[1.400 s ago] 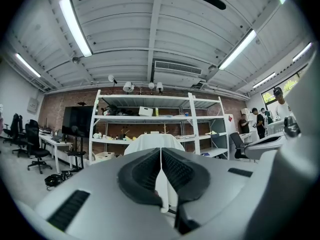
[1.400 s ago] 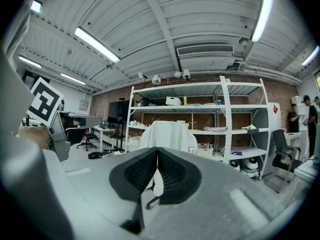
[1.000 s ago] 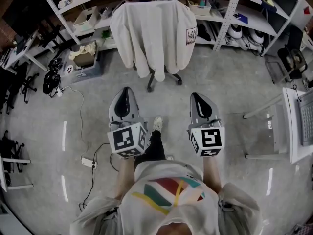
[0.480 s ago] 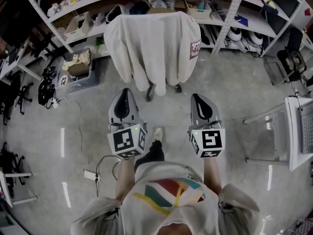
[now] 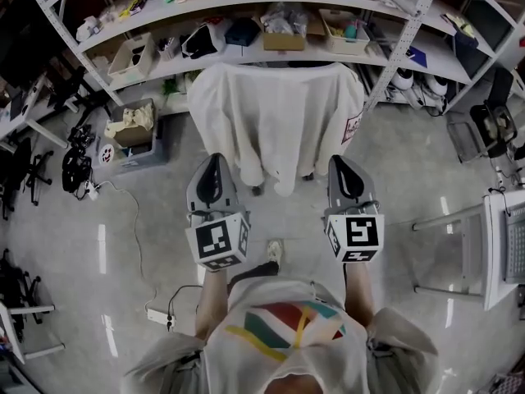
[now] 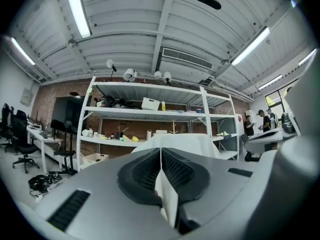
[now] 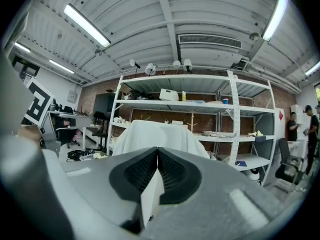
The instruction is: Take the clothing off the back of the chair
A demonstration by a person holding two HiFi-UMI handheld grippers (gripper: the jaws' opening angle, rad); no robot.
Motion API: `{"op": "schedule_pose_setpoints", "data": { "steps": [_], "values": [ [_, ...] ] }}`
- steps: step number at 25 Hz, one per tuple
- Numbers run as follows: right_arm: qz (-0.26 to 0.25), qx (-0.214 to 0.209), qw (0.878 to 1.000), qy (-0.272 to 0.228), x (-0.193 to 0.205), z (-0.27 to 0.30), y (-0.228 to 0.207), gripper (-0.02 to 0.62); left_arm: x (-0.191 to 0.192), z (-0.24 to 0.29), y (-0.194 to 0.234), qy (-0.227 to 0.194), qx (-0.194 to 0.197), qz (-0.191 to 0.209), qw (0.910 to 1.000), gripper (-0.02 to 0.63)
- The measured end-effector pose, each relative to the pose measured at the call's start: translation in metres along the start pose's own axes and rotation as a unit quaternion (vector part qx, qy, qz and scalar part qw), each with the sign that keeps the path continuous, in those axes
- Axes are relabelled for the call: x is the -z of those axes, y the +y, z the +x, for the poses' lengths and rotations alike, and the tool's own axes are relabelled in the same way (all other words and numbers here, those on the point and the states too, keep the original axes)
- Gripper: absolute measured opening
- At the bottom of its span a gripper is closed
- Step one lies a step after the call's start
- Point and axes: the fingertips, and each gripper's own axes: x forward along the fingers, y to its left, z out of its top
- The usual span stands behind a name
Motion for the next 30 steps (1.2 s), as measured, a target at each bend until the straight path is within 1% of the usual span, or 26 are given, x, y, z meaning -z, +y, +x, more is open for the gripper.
{"op": "schedule_pose_setpoints", "data": {
  "steps": [3,5,9,13,16,22,26,30],
  "values": [
    [-0.005,-0.002,1.0,0.0,-0.005,0.031,0.005,0.006,0.0,0.024,0.026,-0.002,-0.01,-0.004,0.9999,0.018],
    [-0.006,-0.002,1.0,0.009,-0.003,0.044,0.007,0.006,0.004,0.037,0.037,0.004,-0.014,-0.01,0.9999,0.017],
    [-0.004,0.0,0.999,0.033,0.008,0.061,0.003,0.006,0.02,0.055,0.046,0.017,-0.015,-0.028,0.9994,0.018],
    [-0.006,0.009,0.999,0.04,0.013,0.074,-0.006,0.006,0.036,0.072,0.043,0.033,-0.007,-0.036,0.9988,0.018],
    [-0.004,0.012,0.999,0.04,0.014,0.081,-0.012,0.006,0.04,0.079,0.038,0.039,-0.003,-0.036,0.9986,0.017],
    [0.003,0.011,1.0,0.019,0.007,0.098,-0.029,0.006,0.027,0.098,0.026,0.024,-0.001,-0.021,0.9995,0.018],
    [0.008,0.012,1.0,0.01,0.004,0.102,-0.035,0.006,0.025,0.105,0.023,0.024,0.0,-0.013,0.9996,0.018],
    [0.012,0.014,1.0,0.001,0.0,0.105,-0.043,0.006,0.018,0.116,0.02,0.016,-0.001,-0.011,0.9998,0.018]
  ]
}}
